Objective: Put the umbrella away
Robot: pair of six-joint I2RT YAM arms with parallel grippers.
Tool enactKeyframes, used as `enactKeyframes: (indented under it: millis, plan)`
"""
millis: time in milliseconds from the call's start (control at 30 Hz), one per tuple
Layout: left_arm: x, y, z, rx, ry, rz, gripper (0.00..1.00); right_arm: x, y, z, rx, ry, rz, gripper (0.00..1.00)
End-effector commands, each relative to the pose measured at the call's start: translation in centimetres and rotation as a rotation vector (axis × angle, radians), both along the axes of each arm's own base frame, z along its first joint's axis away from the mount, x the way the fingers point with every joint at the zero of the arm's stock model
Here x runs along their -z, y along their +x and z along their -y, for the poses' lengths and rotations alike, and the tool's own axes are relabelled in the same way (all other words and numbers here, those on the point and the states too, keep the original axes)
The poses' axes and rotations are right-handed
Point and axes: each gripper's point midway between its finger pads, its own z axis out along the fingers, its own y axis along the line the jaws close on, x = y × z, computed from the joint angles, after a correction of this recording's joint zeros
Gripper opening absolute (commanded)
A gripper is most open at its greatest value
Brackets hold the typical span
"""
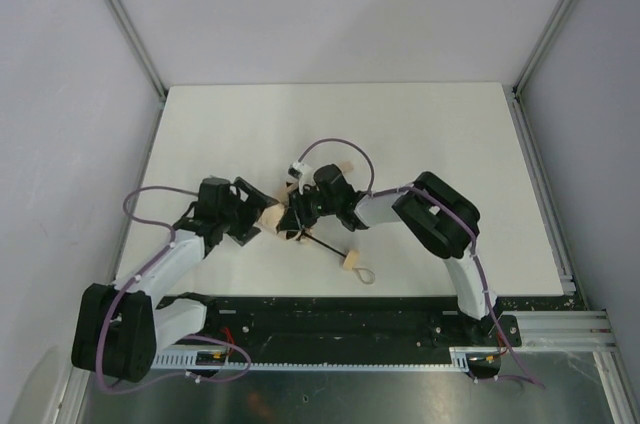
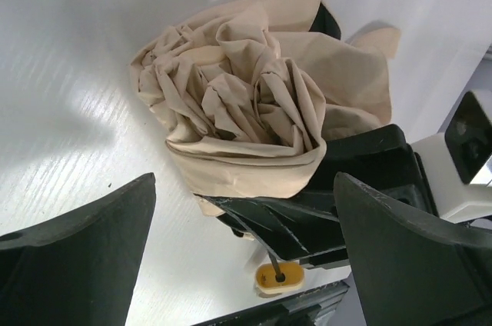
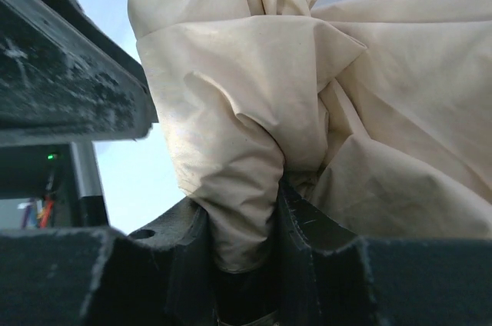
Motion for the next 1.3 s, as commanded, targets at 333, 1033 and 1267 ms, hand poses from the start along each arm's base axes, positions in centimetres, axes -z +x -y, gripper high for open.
enactKeyframes:
  millis: [333, 1033, 1267]
  plan:
    - [3.2, -0.4, 0.3, -0.077, 0.017, -0.049, 1.00, 9.0, -7.7, 5.5, -0.039, -0.171, -0.556, 0.00]
    - [9.6, -2.6, -0.2, -0.026, 0.193, -0.205, 0.18, 2.6, -6.1, 3.4, -0.067, 0.001, -0.547, 0.19]
    - [10.0, -3.0, -0.1, 0.007, 0.205, -0.217, 0.09, -3.5, -2.9, 4.0, 0.009, -0.009, -0.260, 0.96]
